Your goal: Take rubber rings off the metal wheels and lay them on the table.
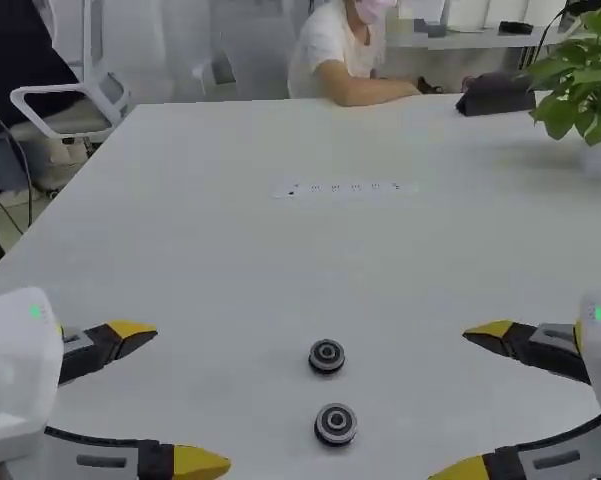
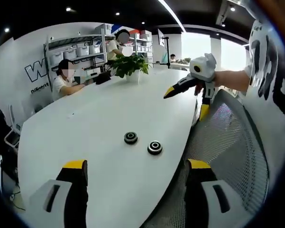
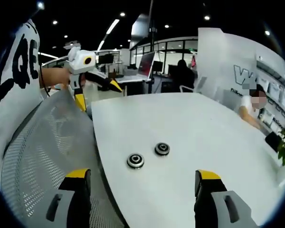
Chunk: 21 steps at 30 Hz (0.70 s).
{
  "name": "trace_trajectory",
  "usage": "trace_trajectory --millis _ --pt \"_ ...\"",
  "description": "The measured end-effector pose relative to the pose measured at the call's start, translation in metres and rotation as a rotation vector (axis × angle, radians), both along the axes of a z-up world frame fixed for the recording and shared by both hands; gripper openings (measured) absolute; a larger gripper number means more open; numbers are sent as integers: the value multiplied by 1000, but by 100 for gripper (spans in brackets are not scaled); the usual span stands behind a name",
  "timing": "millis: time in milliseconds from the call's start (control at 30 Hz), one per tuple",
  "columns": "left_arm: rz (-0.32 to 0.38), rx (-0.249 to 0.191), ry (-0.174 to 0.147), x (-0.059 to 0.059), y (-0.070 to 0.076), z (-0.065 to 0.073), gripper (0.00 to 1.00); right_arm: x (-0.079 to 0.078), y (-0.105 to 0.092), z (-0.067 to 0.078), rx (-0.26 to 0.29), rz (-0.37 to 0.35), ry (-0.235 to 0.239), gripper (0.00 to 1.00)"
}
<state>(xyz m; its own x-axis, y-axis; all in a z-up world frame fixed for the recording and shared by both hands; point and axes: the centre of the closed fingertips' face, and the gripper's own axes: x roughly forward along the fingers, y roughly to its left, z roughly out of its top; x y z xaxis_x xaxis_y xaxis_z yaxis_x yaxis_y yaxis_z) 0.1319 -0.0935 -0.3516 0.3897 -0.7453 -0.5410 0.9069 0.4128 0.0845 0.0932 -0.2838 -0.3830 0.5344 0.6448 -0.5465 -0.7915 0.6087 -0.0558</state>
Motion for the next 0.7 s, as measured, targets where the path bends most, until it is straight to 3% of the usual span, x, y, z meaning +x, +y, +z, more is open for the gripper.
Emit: trace_trajectory --millis 700 --pt "-22 16 -8 4 -2 -1 81 8 -1 -2 -9 9 -12 87"
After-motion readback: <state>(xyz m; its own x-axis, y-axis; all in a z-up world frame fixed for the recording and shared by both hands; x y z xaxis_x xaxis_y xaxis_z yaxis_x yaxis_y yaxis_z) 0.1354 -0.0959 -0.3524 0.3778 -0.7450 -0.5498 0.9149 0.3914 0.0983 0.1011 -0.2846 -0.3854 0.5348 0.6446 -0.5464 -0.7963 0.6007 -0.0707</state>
